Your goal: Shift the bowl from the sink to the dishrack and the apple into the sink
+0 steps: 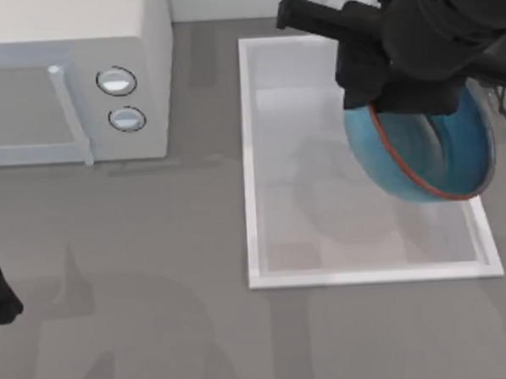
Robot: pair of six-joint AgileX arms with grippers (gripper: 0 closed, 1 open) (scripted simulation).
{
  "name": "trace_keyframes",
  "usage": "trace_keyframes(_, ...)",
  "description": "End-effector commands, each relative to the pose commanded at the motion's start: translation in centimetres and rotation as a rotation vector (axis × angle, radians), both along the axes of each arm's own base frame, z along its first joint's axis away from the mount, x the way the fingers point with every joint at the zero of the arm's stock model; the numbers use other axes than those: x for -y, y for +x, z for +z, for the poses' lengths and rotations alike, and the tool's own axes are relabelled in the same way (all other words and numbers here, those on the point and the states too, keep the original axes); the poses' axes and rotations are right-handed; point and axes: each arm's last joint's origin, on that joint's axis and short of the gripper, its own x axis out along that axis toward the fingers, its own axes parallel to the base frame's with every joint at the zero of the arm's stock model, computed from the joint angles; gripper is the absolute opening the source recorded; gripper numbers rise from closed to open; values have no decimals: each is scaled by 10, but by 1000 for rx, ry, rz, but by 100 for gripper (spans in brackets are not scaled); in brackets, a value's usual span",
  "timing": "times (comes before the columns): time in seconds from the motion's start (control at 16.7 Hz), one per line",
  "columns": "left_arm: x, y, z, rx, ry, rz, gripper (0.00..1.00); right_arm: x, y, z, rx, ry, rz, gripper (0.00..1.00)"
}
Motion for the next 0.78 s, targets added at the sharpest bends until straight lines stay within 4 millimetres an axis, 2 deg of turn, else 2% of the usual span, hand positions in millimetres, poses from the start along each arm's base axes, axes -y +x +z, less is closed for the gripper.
trace_keyframes(0.24,0,0,0,0,0,0,100,61,43,11,243,106,-24,0)
trace_keyframes(0.36,0,0,0,0,0,0,100,92,62,20,427,136,-45,0)
trace_keyframes(0.48,0,0,0,0,0,0,100,131,79,37,671,132,-67,0)
trace_keyframes(0.6,0,0,0,0,0,0,100,180,84,57,915,61,-91,0)
trace_keyframes(0.78,0,0,0,0,0,0,100,250,65,73,1175,-133,-105,0)
